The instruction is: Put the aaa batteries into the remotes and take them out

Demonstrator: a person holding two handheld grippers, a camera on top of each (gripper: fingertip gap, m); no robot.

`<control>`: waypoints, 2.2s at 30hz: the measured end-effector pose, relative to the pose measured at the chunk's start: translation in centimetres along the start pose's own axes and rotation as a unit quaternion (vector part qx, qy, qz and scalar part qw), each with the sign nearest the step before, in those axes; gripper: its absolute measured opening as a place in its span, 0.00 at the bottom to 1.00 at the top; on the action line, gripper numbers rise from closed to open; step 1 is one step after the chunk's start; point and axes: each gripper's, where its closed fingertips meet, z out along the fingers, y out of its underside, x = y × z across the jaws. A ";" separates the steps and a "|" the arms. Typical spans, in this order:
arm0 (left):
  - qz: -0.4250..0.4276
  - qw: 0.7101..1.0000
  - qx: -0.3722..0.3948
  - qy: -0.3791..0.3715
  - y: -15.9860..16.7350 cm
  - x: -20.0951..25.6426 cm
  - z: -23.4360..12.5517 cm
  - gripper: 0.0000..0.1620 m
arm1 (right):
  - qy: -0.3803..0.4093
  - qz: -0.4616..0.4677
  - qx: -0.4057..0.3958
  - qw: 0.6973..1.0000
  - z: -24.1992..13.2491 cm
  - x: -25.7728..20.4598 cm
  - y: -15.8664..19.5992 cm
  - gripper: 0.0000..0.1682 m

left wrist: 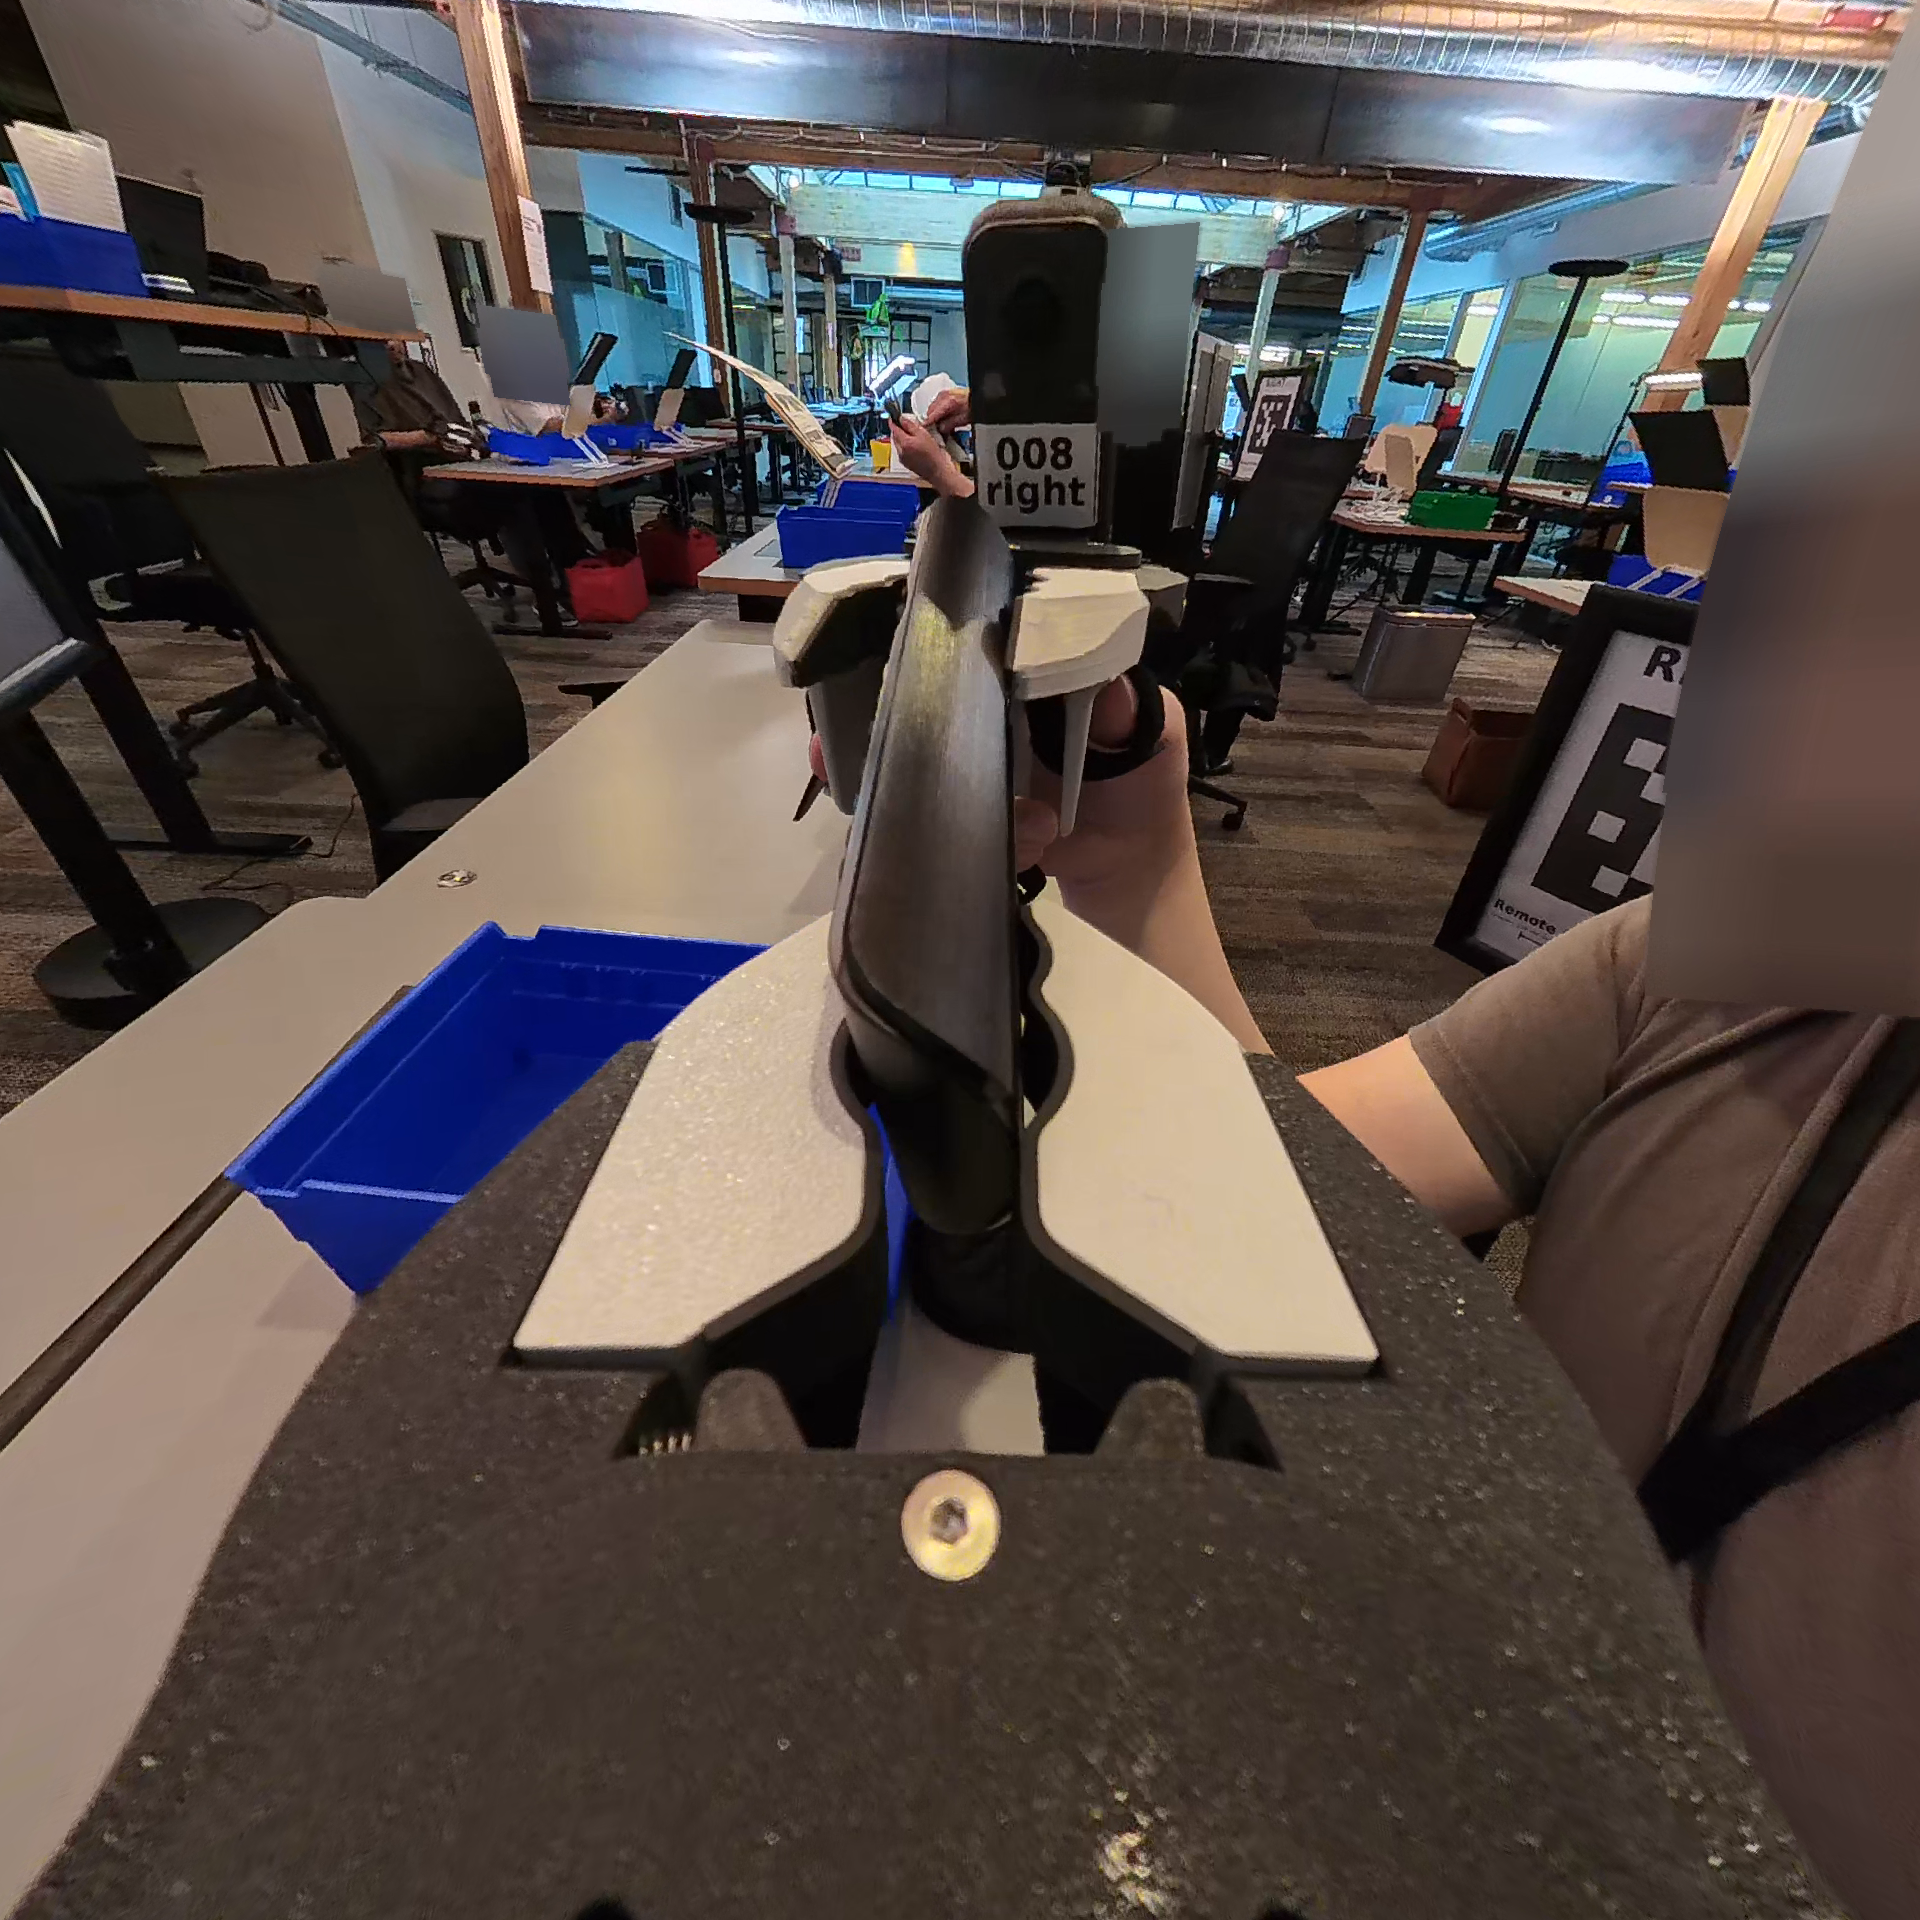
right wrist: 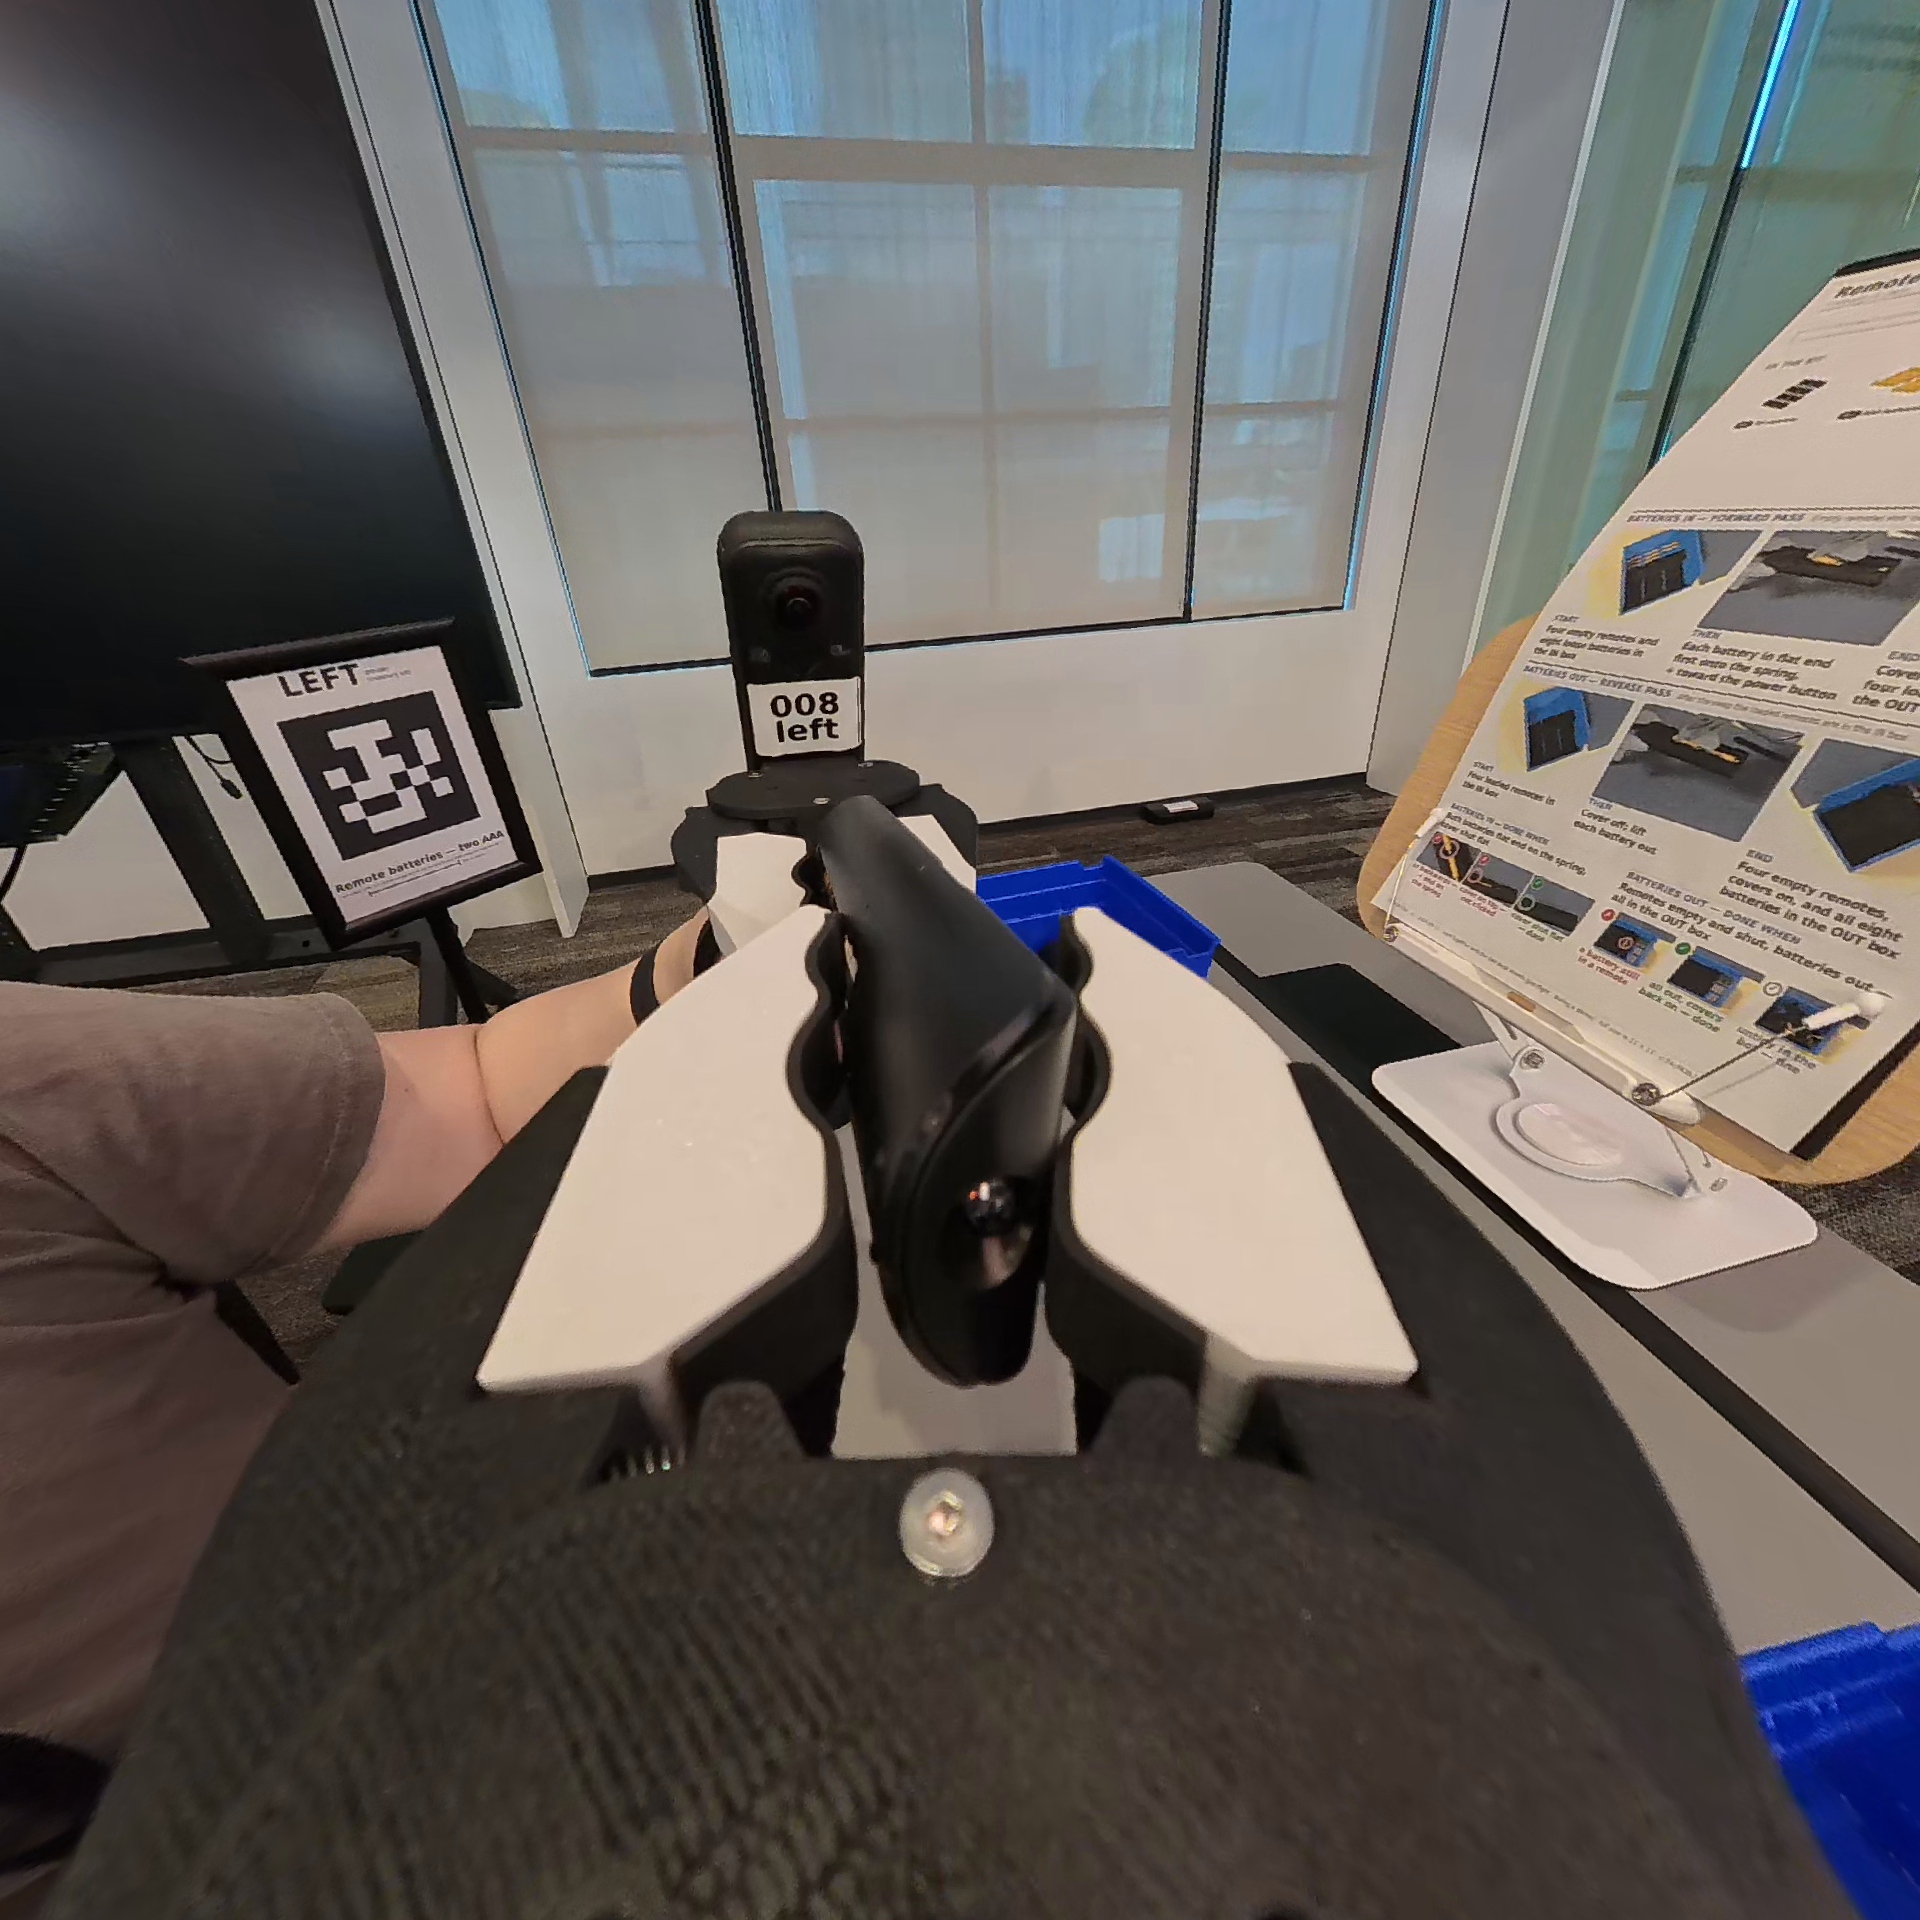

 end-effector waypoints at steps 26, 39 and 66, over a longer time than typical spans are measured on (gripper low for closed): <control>-0.007 1.000 0.000 -0.012 0.4 -0.6 -0.2 0.14 | -0.007 0.005 0.000 1.000 0.4 0.6 0.4 0.25; -0.054 0.997 -0.011 -0.057 1.4 -2.7 -1.0 0.14 | -0.070 0.079 0.021 0.994 1.7 2.7 1.5 0.24; -0.080 0.995 0.008 -0.062 2.8 -4.7 -3.3 0.15 | -0.129 0.181 0.082 0.971 2.5 4.6 1.3 0.15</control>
